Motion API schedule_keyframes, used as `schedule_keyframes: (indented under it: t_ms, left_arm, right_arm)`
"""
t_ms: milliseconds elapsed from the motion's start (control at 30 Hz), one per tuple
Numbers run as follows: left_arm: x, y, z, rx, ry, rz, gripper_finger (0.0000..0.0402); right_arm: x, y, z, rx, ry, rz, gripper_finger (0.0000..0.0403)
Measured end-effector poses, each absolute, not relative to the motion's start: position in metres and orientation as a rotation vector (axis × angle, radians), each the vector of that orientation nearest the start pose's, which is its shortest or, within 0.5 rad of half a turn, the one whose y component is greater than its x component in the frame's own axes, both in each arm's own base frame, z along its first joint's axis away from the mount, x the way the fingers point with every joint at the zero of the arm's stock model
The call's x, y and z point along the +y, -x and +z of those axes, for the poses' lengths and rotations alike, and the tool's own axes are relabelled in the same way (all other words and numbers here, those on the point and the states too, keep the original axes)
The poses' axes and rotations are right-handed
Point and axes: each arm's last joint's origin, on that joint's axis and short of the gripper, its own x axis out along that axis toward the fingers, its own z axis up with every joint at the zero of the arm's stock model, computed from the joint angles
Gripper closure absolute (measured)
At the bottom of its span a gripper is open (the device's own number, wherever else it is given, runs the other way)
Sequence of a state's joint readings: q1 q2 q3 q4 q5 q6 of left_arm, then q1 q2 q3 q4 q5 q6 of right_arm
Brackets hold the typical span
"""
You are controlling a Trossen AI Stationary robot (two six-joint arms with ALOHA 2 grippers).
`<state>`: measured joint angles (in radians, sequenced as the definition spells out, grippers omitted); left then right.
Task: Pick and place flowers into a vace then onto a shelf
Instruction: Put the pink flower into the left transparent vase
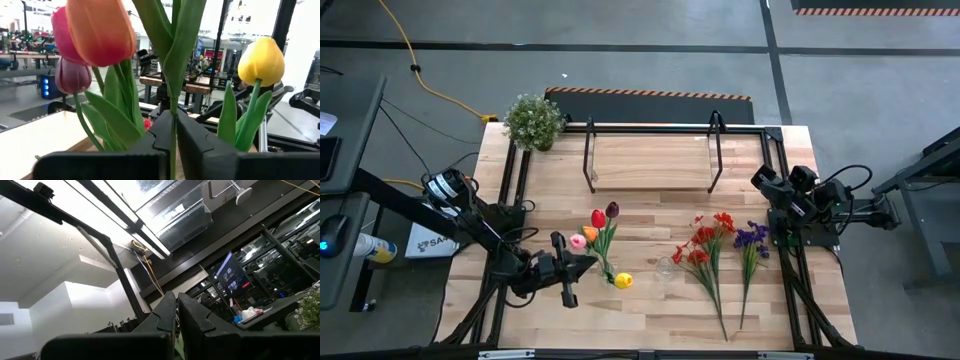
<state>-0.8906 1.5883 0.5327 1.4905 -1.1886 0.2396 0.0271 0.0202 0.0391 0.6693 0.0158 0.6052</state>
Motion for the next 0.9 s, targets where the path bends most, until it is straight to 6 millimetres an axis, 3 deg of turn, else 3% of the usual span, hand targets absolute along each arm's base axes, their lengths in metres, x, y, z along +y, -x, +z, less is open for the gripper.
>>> schedule_keyframes:
  t_ms: [533, 900]
  left_arm:
    - [-0.191, -0.189, 0.216, -0.171, 0.222, 0.388, 0.0246]
    - [-0.211, -0.159, 0.215, -0.121, 0.287, 0.393, 0.0199]
  right_arm:
    - [0.002, -0.075, 0.235, -0.659, -0.59, 0.234, 0.0391]
    - [0.002, -0.075, 0.235, -0.658, -0.588, 0.239, 0.0391]
